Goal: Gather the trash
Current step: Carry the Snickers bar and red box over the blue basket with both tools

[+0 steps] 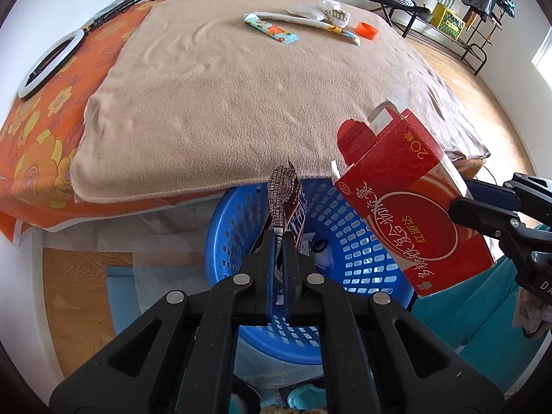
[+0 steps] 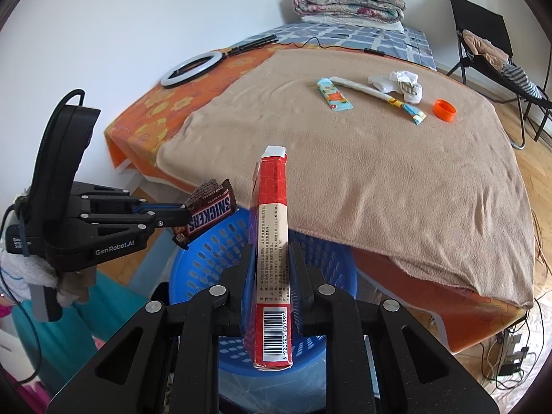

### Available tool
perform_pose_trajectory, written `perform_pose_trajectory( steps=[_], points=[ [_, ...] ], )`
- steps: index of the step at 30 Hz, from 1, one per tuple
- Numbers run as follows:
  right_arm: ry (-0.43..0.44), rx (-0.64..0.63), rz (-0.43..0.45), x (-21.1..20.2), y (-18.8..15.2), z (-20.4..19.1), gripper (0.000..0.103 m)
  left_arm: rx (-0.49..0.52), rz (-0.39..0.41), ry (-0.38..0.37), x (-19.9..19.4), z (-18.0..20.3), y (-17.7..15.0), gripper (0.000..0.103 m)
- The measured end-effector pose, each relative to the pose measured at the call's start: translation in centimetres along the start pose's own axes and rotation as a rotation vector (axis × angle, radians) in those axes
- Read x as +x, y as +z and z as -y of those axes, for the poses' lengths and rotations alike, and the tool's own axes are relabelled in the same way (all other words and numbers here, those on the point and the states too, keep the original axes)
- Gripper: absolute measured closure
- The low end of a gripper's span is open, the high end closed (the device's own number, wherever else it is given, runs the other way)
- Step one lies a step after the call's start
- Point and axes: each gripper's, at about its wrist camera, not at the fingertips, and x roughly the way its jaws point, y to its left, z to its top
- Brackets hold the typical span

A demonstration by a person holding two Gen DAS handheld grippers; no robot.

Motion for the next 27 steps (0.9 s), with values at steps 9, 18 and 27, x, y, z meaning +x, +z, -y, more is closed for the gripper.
perform_pose_trajectory(
  steps=[9, 18, 27],
  points=[
    [-0.012, -0.032, -0.055, 1.7, -1.6, -0.6, 0.086, 0.002, -0.049, 0.005, 1.9, -0.1, -1.1, 0.102],
    [-0.022, -0.073, -0.104, 3.5, -2.5, -1.0, 0.086, -0.004, -0.094, 0.008, 3.6, -0.4, -1.6, 0.102],
    [-0.040, -0.107, -0.158, 5.5, -3.1, -1.2, 0.086, -0.018, -0.150, 0.022, 5.8, -1.0, -2.0, 0.102]
  ],
)
